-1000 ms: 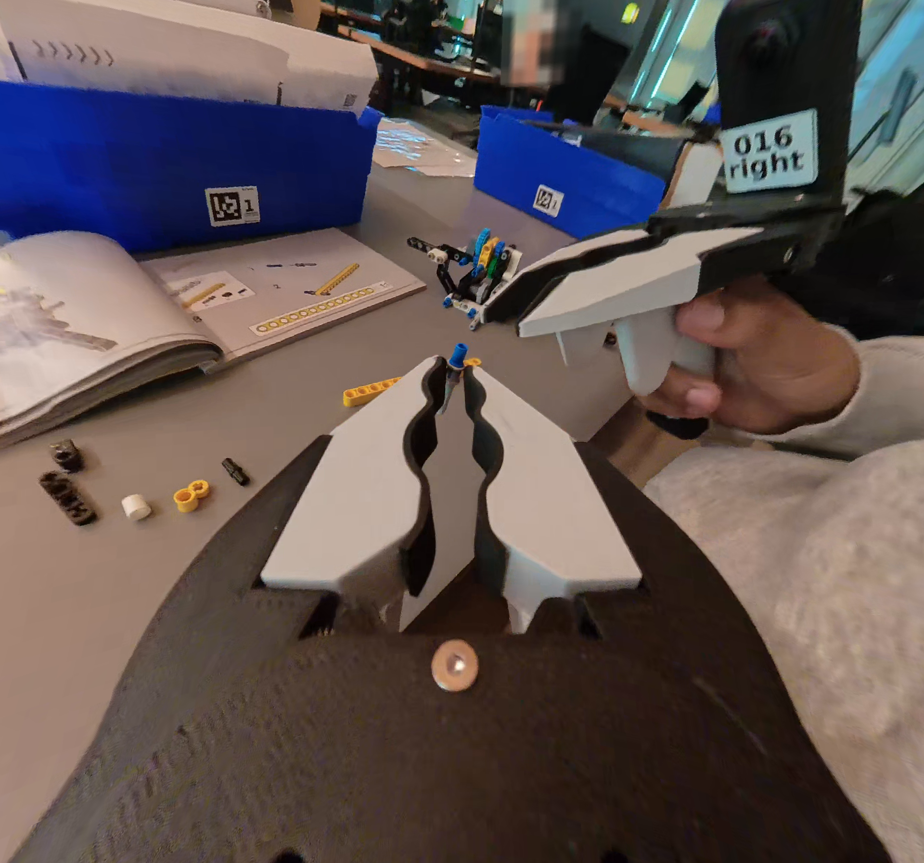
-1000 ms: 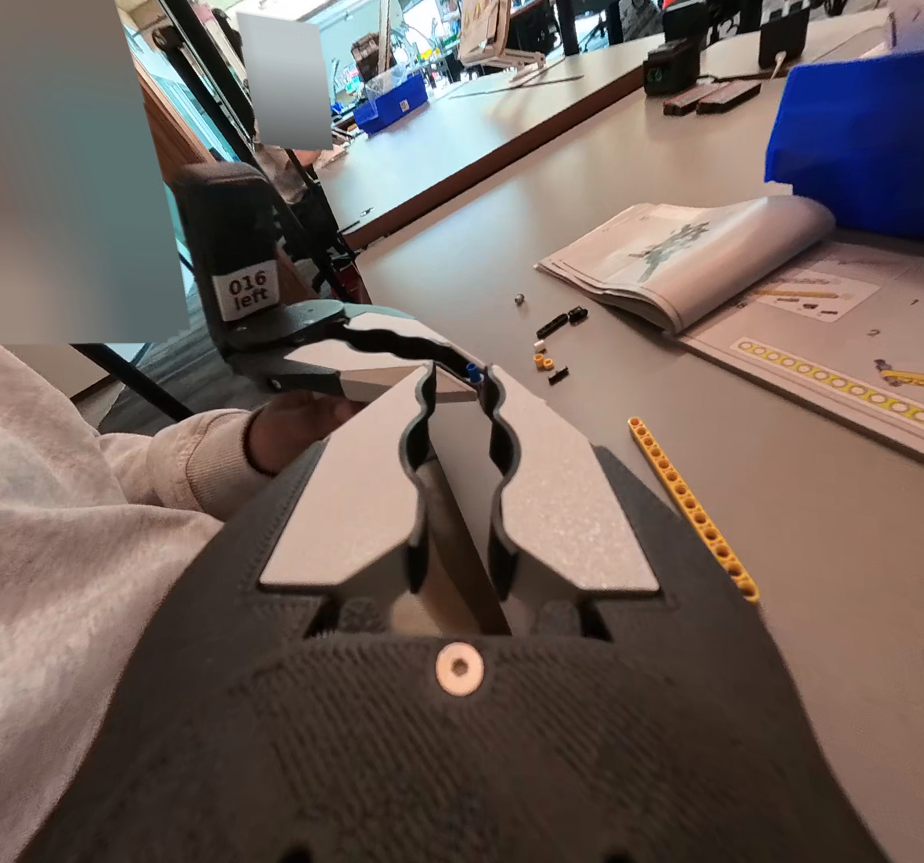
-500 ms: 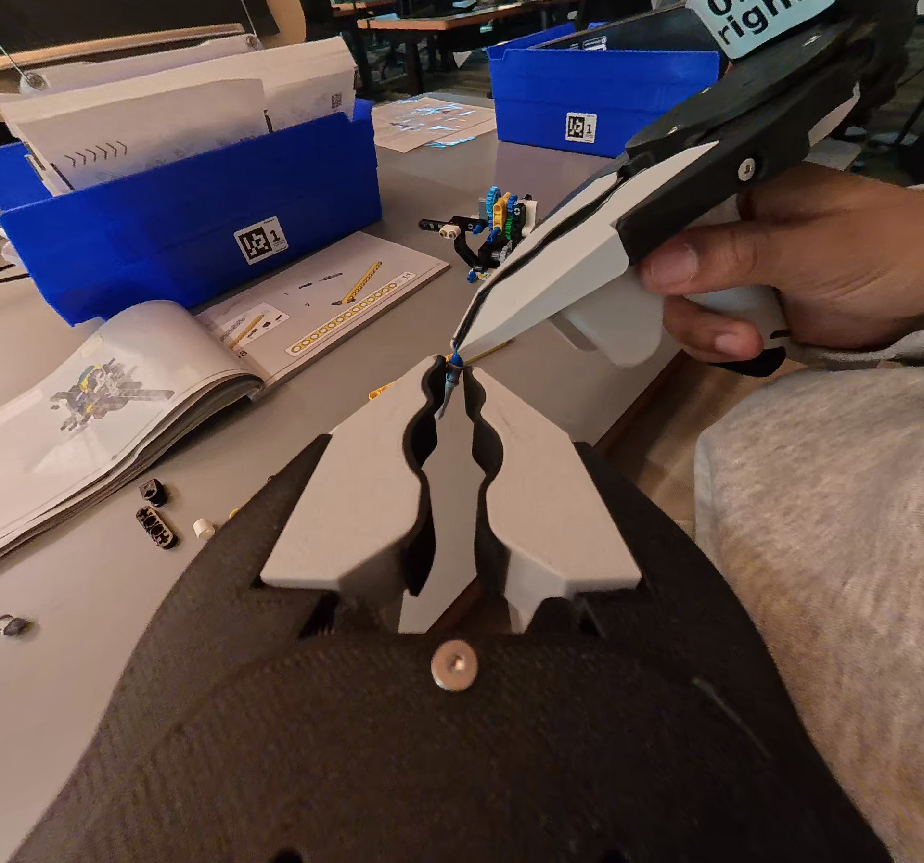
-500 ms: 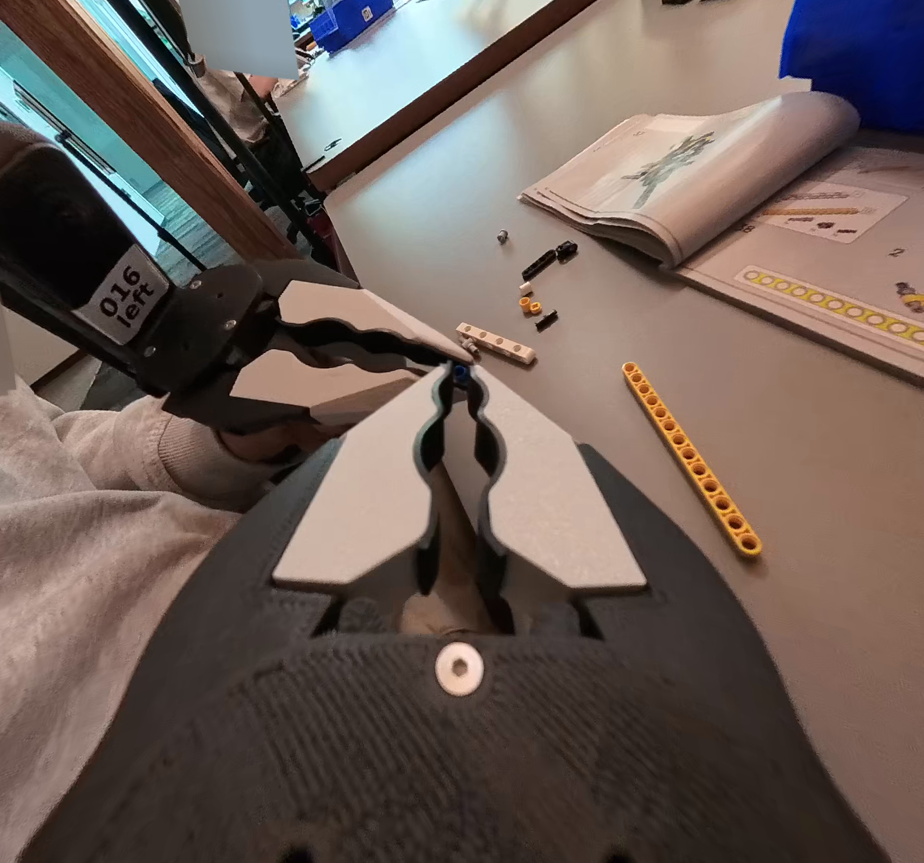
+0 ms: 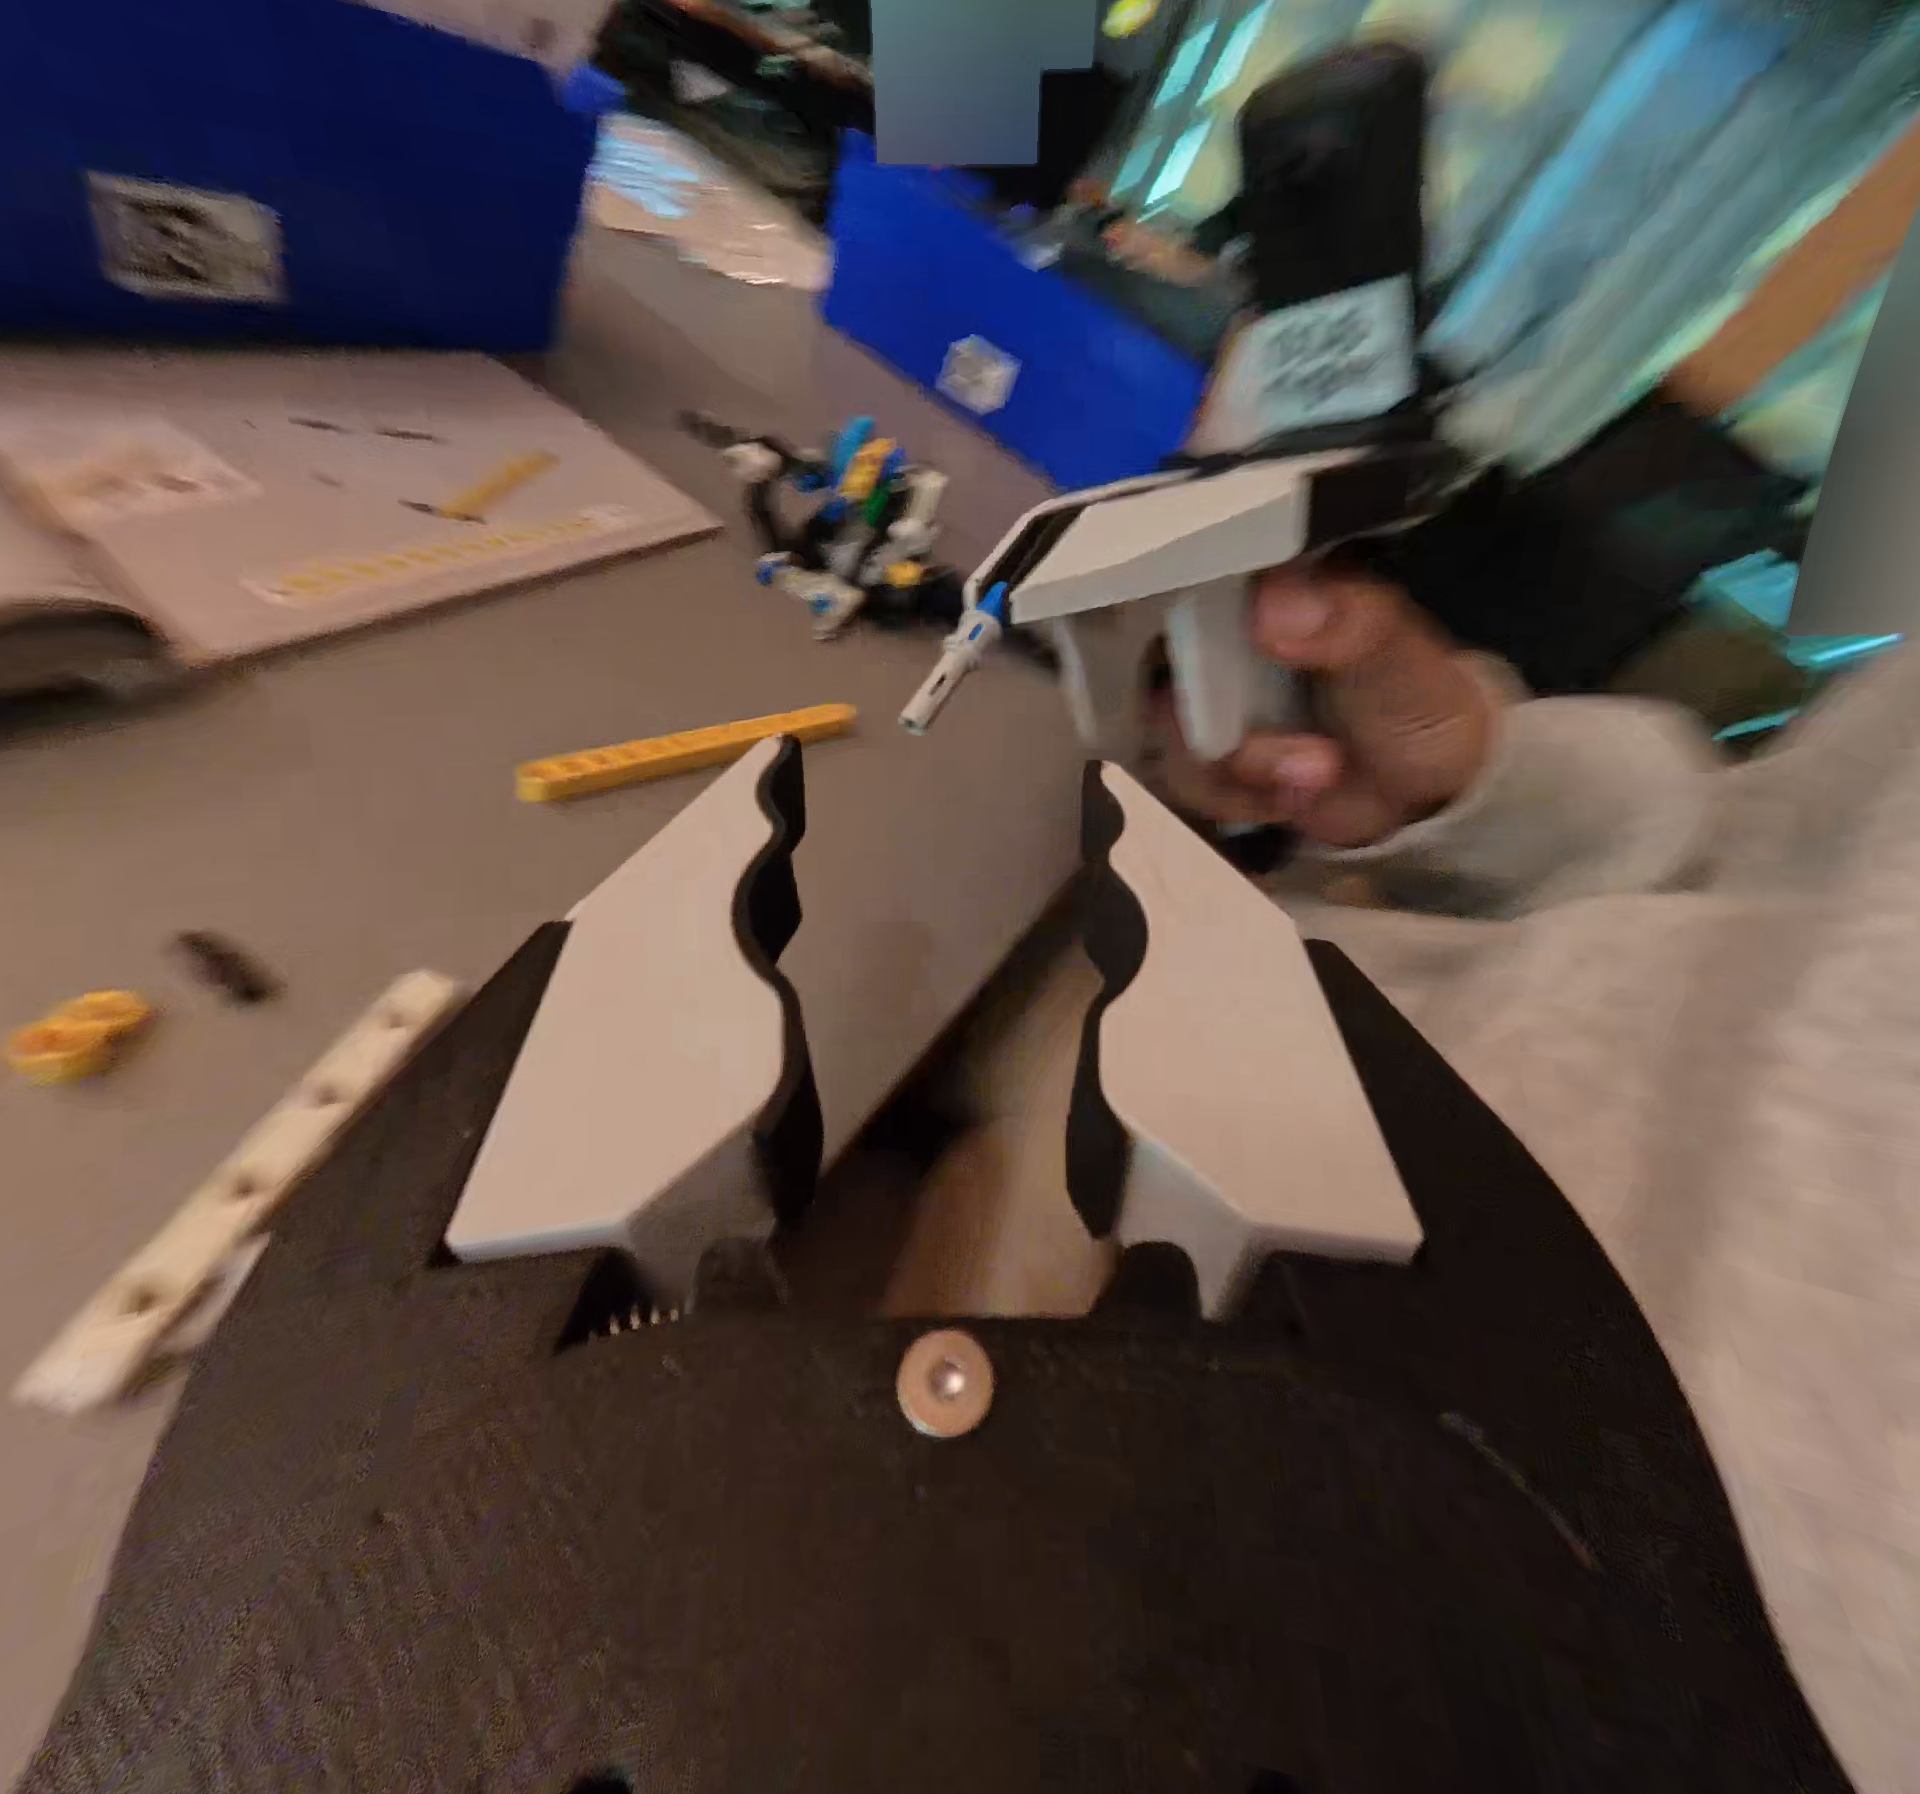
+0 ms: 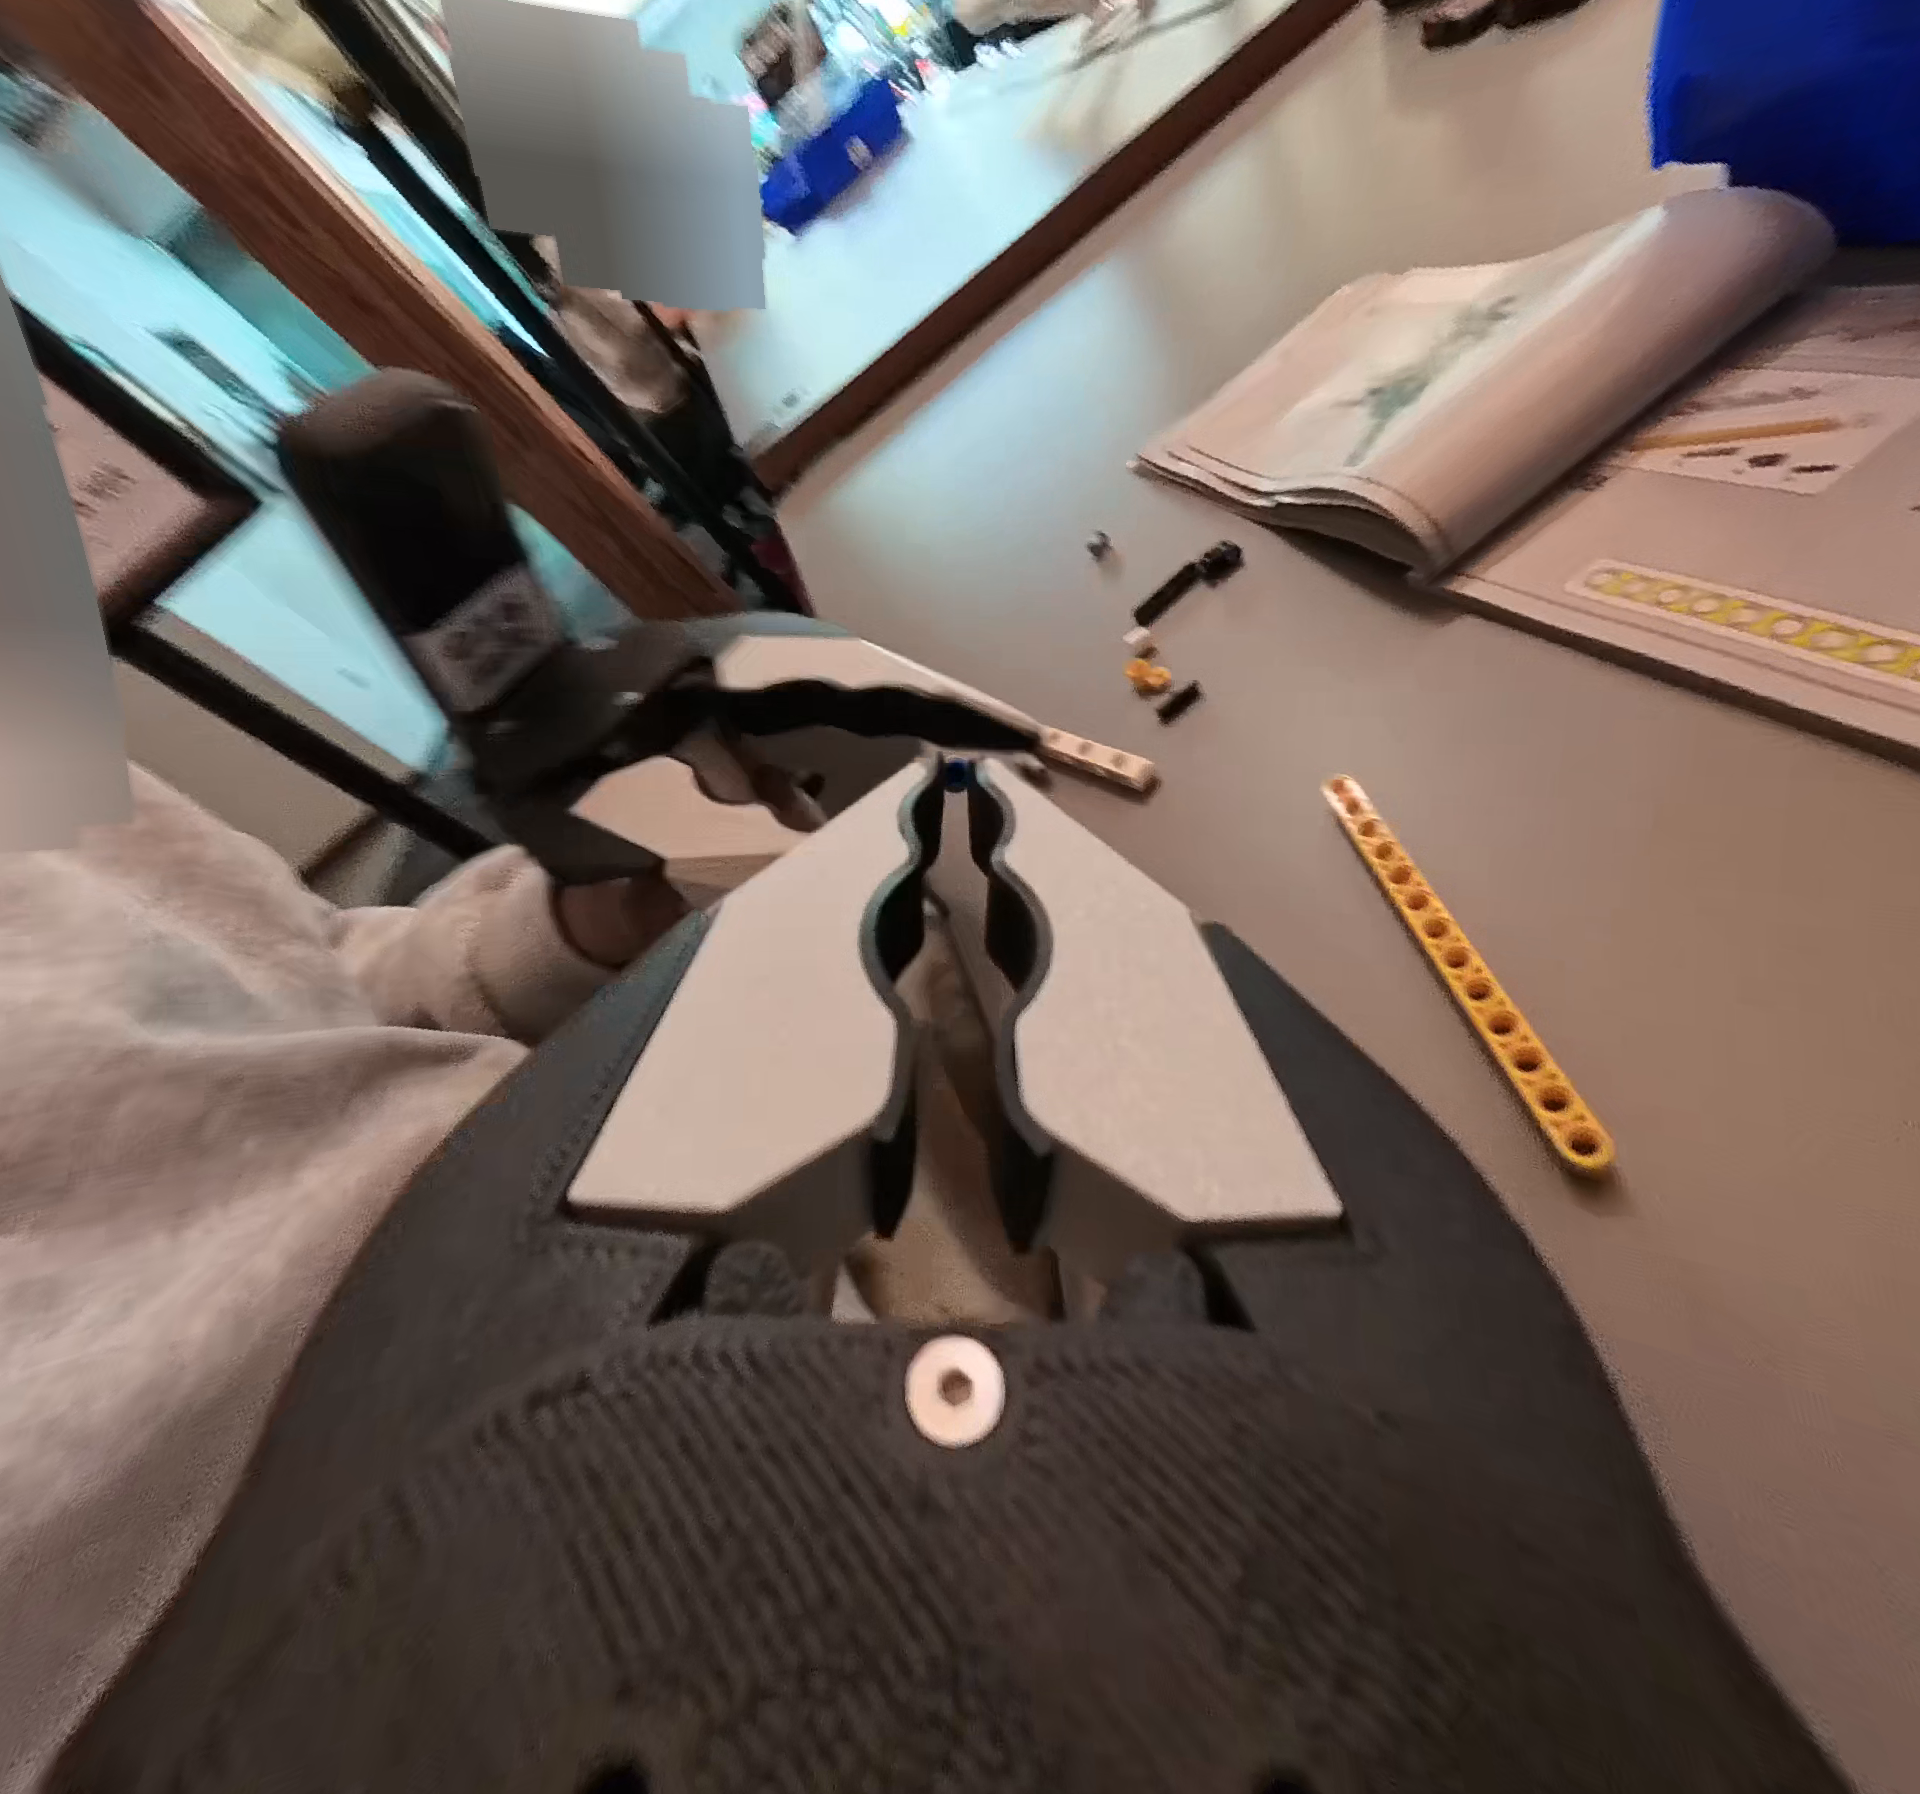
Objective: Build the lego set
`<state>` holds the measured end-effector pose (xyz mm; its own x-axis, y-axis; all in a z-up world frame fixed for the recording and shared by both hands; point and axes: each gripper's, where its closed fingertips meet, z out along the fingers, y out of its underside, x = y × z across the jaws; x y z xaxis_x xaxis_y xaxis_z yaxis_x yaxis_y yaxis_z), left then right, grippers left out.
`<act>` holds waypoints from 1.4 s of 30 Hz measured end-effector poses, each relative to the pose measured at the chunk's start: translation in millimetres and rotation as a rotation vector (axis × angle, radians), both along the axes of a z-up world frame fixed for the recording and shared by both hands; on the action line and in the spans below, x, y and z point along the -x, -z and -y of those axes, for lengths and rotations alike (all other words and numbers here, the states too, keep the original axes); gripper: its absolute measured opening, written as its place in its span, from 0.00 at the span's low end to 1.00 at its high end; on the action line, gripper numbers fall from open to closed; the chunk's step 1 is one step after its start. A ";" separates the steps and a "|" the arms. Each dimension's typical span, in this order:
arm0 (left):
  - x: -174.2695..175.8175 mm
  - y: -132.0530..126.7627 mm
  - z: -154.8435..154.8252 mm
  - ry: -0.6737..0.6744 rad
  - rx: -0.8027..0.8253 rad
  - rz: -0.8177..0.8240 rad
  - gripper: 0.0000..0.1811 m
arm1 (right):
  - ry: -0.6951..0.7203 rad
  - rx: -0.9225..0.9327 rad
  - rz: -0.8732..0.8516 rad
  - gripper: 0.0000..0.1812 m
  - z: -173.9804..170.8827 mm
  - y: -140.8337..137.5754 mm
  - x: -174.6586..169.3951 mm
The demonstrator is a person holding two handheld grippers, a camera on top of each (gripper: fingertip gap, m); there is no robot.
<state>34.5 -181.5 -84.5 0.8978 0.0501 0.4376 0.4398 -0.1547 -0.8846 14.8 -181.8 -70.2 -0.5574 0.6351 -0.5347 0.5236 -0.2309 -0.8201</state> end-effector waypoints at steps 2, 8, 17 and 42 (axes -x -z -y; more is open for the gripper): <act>-9.5 -24.4 5.7 0.138 -0.180 0.242 0.26 | -0.044 0.108 -0.017 0.01 1.3 -12.2 -4.2; -13.7 -35.0 12.5 0.269 -0.291 0.496 0.17 | -0.128 0.242 -0.078 0.01 4.1 -32.1 -16.0; -14.8 -45.3 15.8 0.321 -0.388 0.607 0.09 | -0.158 0.237 -0.086 0.01 14.5 -30.6 -19.5; -5.8 -35.7 14.5 0.236 -0.315 0.519 0.01 | -0.140 0.199 -0.069 0.06 13.0 -24.5 -18.2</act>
